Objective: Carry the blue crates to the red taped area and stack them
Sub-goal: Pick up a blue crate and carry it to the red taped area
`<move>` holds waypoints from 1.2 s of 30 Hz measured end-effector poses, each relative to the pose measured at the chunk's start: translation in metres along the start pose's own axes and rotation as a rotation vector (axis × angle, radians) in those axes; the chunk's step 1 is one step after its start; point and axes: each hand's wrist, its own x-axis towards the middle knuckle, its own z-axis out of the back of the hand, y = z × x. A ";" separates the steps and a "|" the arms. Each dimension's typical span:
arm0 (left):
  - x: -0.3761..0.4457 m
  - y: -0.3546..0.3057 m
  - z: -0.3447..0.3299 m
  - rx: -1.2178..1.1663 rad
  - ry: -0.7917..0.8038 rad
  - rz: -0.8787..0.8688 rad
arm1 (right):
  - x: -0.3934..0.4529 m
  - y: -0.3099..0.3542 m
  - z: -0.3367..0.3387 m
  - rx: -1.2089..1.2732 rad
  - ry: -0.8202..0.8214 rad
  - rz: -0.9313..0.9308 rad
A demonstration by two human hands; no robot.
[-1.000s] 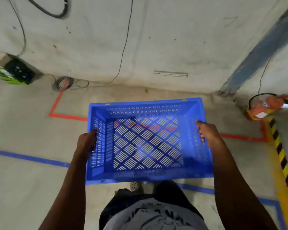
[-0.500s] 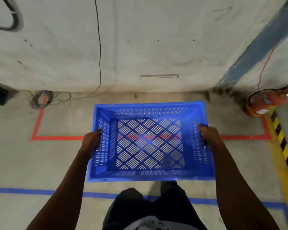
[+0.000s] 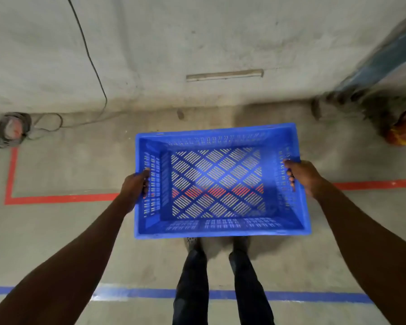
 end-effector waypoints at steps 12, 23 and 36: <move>0.293 0.126 -0.114 -0.046 0.023 0.035 | 0.289 -0.107 -0.131 -0.037 0.052 -0.036; 0.381 0.150 -0.140 -0.009 -0.059 -0.052 | 0.383 -0.126 -0.177 -0.042 0.057 0.044; 0.421 0.162 -0.150 -0.020 -0.058 -0.022 | 0.415 -0.131 -0.187 -0.048 -0.002 0.100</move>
